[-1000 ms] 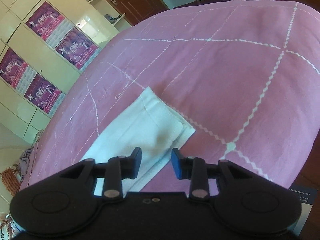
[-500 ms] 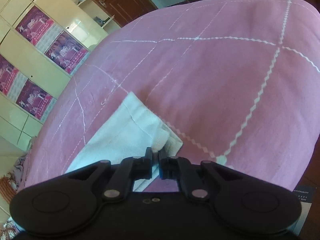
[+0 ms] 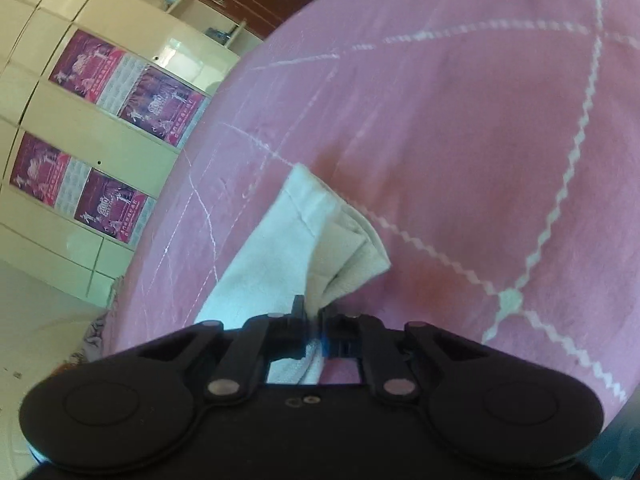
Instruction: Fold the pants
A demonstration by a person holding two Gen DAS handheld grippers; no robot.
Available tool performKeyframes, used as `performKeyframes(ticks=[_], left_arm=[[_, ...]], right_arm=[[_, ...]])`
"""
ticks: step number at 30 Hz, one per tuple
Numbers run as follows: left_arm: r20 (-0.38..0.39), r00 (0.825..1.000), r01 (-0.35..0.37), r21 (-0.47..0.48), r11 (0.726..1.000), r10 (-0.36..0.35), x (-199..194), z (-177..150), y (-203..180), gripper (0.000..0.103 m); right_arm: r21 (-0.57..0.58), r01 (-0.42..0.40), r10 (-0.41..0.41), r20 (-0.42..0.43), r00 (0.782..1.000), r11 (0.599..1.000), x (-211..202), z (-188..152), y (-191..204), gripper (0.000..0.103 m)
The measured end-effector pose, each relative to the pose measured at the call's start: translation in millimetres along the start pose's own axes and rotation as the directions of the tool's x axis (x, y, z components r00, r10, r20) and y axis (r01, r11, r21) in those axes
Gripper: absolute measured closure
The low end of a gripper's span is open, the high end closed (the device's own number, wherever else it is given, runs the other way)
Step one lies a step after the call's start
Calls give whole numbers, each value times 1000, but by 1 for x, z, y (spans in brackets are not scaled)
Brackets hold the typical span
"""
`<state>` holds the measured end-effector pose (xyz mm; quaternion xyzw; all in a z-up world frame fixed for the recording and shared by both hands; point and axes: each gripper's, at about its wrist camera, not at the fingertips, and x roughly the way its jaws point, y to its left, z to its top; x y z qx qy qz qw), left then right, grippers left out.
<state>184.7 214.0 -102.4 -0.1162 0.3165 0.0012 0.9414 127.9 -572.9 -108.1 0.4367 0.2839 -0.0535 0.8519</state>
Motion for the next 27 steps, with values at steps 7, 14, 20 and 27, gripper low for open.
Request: performKeyframes(ticks=[7, 14, 20, 27], left_arm=[[-30, 999, -42, 1, 999, 42, 5, 3, 3, 50], [-11, 999, -47, 2, 999, 47, 0, 0, 2, 50], [-4, 999, -45, 2, 999, 45, -2, -2, 1, 48], [-5, 999, -49, 13, 999, 49, -13, 2, 0, 47]], right_arm=[[13, 110, -110, -43, 993, 994, 12, 2, -4, 97], [-98, 163, -165, -15, 986, 982, 10, -3, 14, 96], [-167, 231, -230, 25, 973, 959, 12, -11, 39, 95], [-345, 207, -189, 87, 978, 916, 18, -30, 115, 95]])
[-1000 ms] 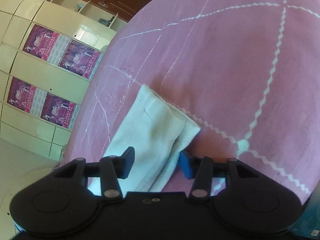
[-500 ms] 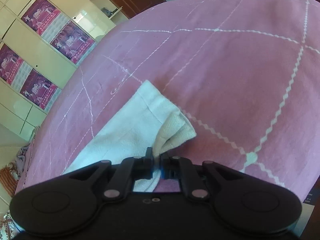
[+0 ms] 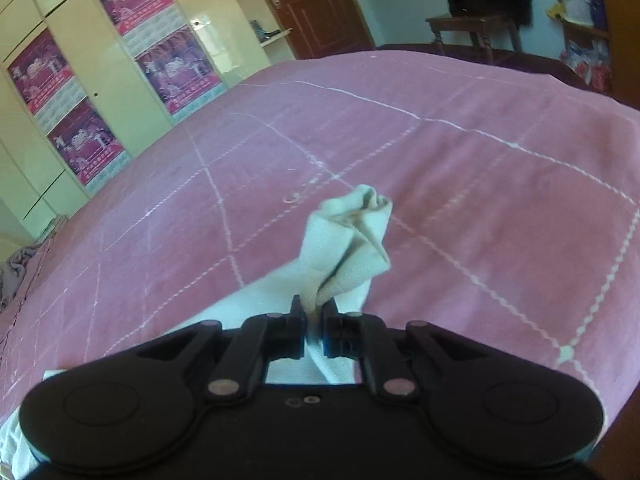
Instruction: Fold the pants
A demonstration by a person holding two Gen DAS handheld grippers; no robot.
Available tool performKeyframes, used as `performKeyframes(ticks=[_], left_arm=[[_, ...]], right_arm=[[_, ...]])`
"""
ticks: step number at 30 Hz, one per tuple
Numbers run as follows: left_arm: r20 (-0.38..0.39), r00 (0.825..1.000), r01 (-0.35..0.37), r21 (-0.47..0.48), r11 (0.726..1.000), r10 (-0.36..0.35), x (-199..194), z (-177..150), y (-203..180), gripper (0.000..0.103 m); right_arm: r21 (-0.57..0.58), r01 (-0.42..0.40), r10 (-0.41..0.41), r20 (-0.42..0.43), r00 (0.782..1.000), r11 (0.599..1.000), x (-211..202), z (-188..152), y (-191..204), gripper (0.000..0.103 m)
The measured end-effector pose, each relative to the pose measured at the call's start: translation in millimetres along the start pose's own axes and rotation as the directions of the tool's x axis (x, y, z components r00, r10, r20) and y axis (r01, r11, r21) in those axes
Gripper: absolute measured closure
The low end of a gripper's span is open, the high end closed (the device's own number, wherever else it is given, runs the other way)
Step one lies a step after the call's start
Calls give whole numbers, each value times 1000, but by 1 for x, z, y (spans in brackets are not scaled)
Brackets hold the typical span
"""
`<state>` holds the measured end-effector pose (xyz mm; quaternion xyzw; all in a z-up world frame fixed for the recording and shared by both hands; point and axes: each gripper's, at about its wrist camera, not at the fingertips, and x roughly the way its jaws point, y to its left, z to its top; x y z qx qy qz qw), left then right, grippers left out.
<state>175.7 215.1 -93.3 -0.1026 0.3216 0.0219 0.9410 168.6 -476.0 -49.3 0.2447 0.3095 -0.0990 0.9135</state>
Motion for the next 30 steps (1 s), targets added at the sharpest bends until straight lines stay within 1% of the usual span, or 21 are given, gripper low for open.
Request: performKeyframes(ticks=[3, 5, 9, 11, 13, 15, 18, 19, 22, 24, 26, 30], left_arm=[[36, 999, -32, 26, 999, 31, -17, 5, 5, 47], [15, 998, -59, 38, 998, 58, -19, 11, 13, 47], [-38, 998, -56, 7, 998, 56, -19, 12, 35, 47], [-81, 996, -43, -16, 999, 42, -13, 8, 41, 47], [-77, 997, -33, -29, 999, 30, -13, 8, 44, 46], [-83, 996, -24, -35, 999, 22, -11, 7, 45, 46], [-87, 996, -12, -42, 999, 8, -12, 6, 47, 46], [-88, 996, -10, -41, 999, 7, -13, 5, 48, 46], [-85, 996, -24, -36, 999, 21, -20, 2, 48, 46], [-77, 996, -38, -35, 999, 35, -26, -1, 48, 46], [-79, 996, -32, -40, 999, 28, -31, -2, 49, 46], [-86, 996, -32, -49, 998, 27, -32, -4, 51, 46]], right_arm=[[-76, -64, 65, 7, 998, 995, -1, -2, 46, 95], [-125, -113, 115, 3, 993, 986, 0, -7, 76, 95], [-201, -228, 222, -51, 974, 953, 5, -29, 140, 95], [-224, -293, 274, -111, 955, 929, 10, -49, 170, 95], [-255, -346, 310, -173, 935, 903, 12, -75, 200, 95], [-286, -381, 322, -232, 918, 879, 12, -102, 223, 95], [-335, -415, 329, -283, 901, 846, 7, -139, 247, 95], [-351, -416, 325, -291, 900, 839, 4, -147, 254, 94], [-399, -381, 286, -277, 917, 834, 0, -163, 263, 94], [-396, -369, 277, -272, 922, 841, 1, -163, 263, 94], [-396, -365, 272, -272, 923, 842, 1, -164, 263, 94], [-422, -355, 263, -261, 929, 834, 3, -169, 266, 94]])
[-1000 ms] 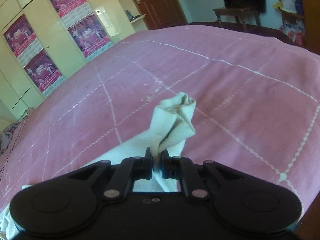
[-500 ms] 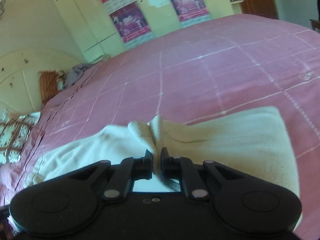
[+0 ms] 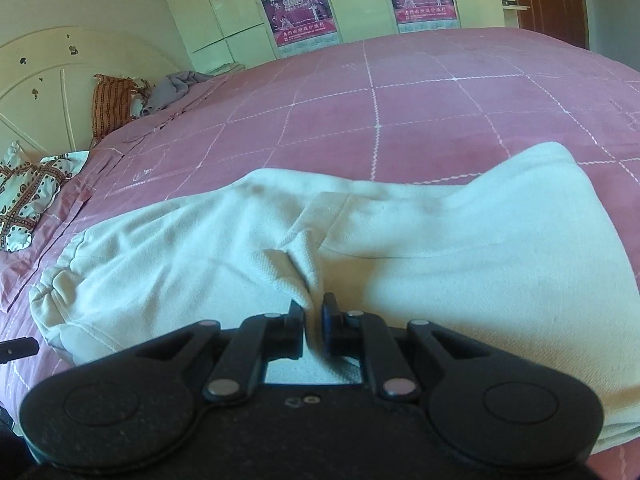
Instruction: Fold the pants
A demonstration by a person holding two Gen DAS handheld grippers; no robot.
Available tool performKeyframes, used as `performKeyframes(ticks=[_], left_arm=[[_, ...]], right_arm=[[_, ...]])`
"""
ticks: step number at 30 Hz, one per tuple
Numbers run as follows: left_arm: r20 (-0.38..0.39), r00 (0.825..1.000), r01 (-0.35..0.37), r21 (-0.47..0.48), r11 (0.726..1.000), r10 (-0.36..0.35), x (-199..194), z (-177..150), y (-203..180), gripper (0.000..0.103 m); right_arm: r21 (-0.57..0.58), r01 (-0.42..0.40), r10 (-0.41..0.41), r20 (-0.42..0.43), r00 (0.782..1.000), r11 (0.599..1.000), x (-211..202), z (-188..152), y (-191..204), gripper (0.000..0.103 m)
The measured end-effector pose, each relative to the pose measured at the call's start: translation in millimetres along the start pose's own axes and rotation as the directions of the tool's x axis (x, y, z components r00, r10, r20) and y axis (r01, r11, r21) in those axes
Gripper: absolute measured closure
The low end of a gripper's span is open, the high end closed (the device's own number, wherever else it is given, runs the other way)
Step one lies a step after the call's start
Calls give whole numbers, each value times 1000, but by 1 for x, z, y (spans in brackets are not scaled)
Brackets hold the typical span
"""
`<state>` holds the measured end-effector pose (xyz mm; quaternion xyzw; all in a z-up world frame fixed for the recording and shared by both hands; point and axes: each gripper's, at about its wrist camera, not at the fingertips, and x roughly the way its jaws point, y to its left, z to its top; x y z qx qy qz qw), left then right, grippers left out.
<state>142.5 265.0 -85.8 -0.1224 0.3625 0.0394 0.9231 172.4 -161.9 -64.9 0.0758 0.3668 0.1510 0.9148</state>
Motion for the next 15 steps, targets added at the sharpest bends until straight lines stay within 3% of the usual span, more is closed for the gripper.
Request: performKeyframes(ticks=[6, 10, 15], left_arm=[[-7, 1000, 3, 11, 1000, -3, 1, -1, -4, 46], [-12, 1000, 6, 6, 1000, -6, 1, -1, -3, 45], [-18, 1000, 15, -23, 1000, -16, 4, -1, 2, 45]], right_arm=[[-105, -24, 28, 39, 999, 994, -11, -5, 27, 93], [-188, -8, 6, -11, 1000, 982, -1, -17, 43, 90], [-192, -30, 37, 35, 999, 981, -12, -22, 45, 90]])
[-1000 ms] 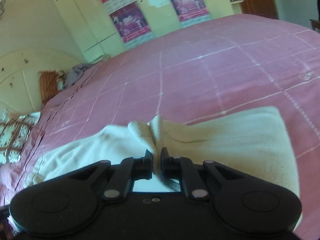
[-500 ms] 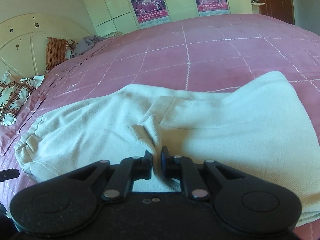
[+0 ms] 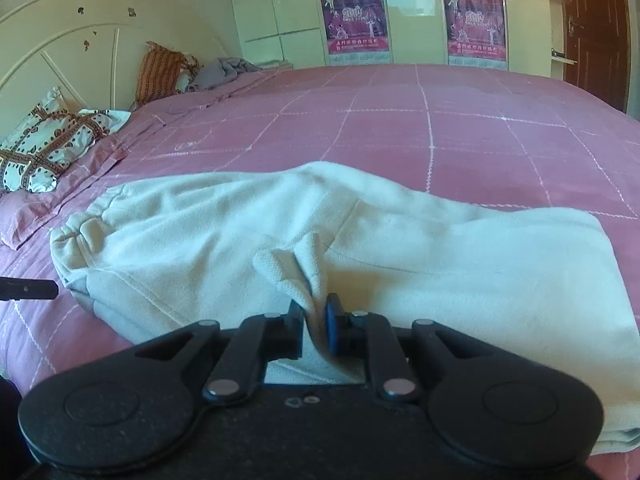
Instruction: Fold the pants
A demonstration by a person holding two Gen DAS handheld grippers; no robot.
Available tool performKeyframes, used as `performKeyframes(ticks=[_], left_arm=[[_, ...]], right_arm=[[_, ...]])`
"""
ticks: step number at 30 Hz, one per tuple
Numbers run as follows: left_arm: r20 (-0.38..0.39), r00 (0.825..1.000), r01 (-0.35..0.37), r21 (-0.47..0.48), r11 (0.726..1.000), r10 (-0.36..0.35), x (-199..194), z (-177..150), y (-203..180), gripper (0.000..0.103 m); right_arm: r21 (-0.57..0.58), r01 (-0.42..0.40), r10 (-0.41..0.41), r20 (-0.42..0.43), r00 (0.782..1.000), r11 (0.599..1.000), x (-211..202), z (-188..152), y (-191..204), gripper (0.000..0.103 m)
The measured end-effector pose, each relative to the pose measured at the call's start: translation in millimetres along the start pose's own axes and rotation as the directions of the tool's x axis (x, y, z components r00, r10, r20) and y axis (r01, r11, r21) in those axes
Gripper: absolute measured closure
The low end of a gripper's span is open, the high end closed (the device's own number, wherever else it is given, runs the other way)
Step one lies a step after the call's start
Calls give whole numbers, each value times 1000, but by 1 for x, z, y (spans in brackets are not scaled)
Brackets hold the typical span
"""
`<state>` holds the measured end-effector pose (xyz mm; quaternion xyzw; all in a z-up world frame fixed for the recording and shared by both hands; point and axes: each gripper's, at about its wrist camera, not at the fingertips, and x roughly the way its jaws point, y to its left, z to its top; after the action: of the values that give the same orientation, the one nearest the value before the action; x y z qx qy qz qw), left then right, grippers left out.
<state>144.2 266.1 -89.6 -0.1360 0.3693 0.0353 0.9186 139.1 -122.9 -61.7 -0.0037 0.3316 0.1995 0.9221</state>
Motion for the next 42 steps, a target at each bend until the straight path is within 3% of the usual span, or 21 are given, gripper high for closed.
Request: performKeyframes(ticks=[5, 8, 9, 10, 12, 13, 15, 16, 20, 22, 24, 30, 32, 35, 38, 39, 40, 41, 42], left_arm=[[-9, 1000, -3, 12, 1000, 3, 2, 0, -3, 45], [-14, 1000, -5, 14, 1000, 5, 3, 0, -3, 45], [-16, 1000, -4, 12, 1000, 4, 3, 0, -3, 44], [-17, 1000, -4, 10, 1000, 4, 3, 0, -3, 44], [-19, 1000, -7, 9, 1000, 7, 4, 1, -3, 44], [-19, 1000, -9, 10, 1000, 9, 4, 1, -3, 44], [-20, 1000, -12, 15, 1000, 12, 5, 0, -4, 43], [-22, 1000, -13, 17, 1000, 14, 5, 0, -5, 43], [-24, 1000, -15, 20, 1000, 15, 5, 0, -5, 43], [-25, 1000, -14, 18, 1000, 14, 6, 1, -5, 43], [-27, 999, -16, 23, 1000, 16, 6, 1, -6, 43], [-29, 999, -14, 14, 1000, 15, 7, 1, -6, 42], [-34, 999, -16, 16, 1000, 16, 8, 1, -6, 42], [-36, 999, -16, 14, 1000, 17, 8, 0, -6, 42], [-37, 999, -18, 3, 1000, 18, 9, 1, -3, 42], [-38, 999, -19, -1, 1000, 19, 10, 1, -2, 42], [-40, 999, -20, -6, 1000, 20, 11, 2, -1, 42], [-41, 999, -20, -12, 1000, 19, 11, 1, -1, 42], [-41, 999, -19, -17, 1000, 18, 11, 1, 0, 42]], right_arm=[[-43, -9, 7, -36, 999, 999, 11, -7, 12, 89], [-90, -22, 16, -70, 997, 996, 15, -14, 20, 71], [-110, -33, 26, -65, 998, 993, 10, -13, 25, 57], [-110, -76, 71, -53, 996, 991, 3, -12, 28, 50], [-101, -154, 154, -13, 988, 983, -11, -10, 32, 59], [-101, -157, 159, 9, 987, 982, -17, -8, 35, 71], [-75, -153, 156, 34, 987, 985, -21, -4, 34, 84], [-63, -129, 132, 49, 990, 990, -22, -1, 32, 85], [-27, -6, 9, 96, 995, 1000, -18, 5, 20, 88], [-37, 70, -67, 69, 995, 997, -5, 2, 16, 88], [-50, 65, -68, -65, 996, 997, 19, -5, 12, 89], [-27, 74, -73, 14, 997, 997, 8, -4, 8, 88], [-56, 24, -28, -81, 996, 998, 23, -4, 9, 89], [-45, 30, -30, 14, 999, 999, 14, 11, 3, 90], [3, 112, -111, 77, 991, 994, 19, 37, -14, 84], [5, 147, -147, 57, 987, 989, 30, 43, -23, 83], [-3, 174, -174, -22, 985, 985, 48, 46, -31, 82], [1, 166, -165, -123, 979, 986, 65, 45, -39, 82], [24, 143, -139, -123, 983, 989, 67, 45, -47, 88]])
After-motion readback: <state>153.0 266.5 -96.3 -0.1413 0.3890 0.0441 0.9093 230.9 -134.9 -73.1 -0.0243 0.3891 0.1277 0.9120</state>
